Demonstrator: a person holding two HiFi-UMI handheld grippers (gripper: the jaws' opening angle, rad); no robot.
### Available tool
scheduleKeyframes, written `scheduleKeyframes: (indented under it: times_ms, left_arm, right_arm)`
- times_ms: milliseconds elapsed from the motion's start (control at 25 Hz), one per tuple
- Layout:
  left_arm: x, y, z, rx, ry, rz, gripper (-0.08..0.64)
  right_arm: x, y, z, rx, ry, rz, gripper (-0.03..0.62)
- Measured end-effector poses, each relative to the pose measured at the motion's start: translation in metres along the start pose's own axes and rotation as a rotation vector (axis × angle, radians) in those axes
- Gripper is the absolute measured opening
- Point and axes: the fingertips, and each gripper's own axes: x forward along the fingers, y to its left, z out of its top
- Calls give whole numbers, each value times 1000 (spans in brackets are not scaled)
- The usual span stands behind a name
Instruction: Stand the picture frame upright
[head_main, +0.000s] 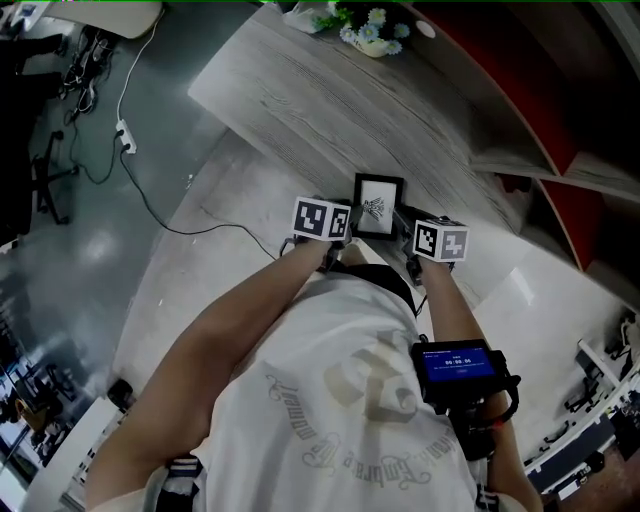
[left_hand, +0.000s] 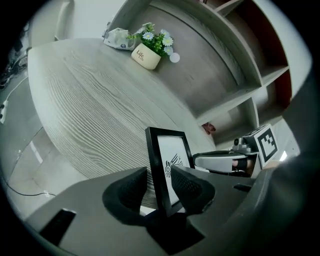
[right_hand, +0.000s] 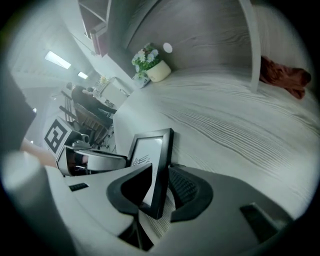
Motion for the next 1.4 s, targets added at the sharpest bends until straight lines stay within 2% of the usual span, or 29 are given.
scheduleKeyframes:
  times_ms: [80, 320, 400, 600, 640, 720, 800, 960, 1160, 1400]
  left_arm:
    - [1, -2, -2, -3, 15, 29, 183]
    - [2, -2, -3, 24, 51, 127, 183]
    - [3, -4, -4, 40, 63, 154, 184]
    - [6, -9, -6, 35, 94, 176, 224]
    - [6, -8, -6, 46, 106, 191, 219]
    - [6, -3, -6, 75, 121, 239, 164]
    - [6, -2, -6, 101, 111, 267, 156]
    - [12, -1, -6, 134, 61, 250, 158]
    - [6, -2, -1, 96, 66, 228, 140]
    - [8, -3, 1, 88, 44, 196, 113]
  right_arm:
    - [2, 2, -3, -7, 23, -11, 107]
    - [7, 1, -9, -53, 83, -100, 117]
    - [7, -2, -10, -58, 85, -126, 91]
    - [8, -1, -11, -43, 79, -111, 91]
    - [8, 0, -11, -33, 79, -101, 91]
    - [9, 2, -13, -5, 79, -82, 87]
    - [9, 3, -13, 2, 74, -84, 87]
    - [10, 2, -12, -30, 66, -119, 89]
    - [10, 0, -10, -104, 75, -190, 95]
    - [10, -4, -8, -111, 39, -173, 92]
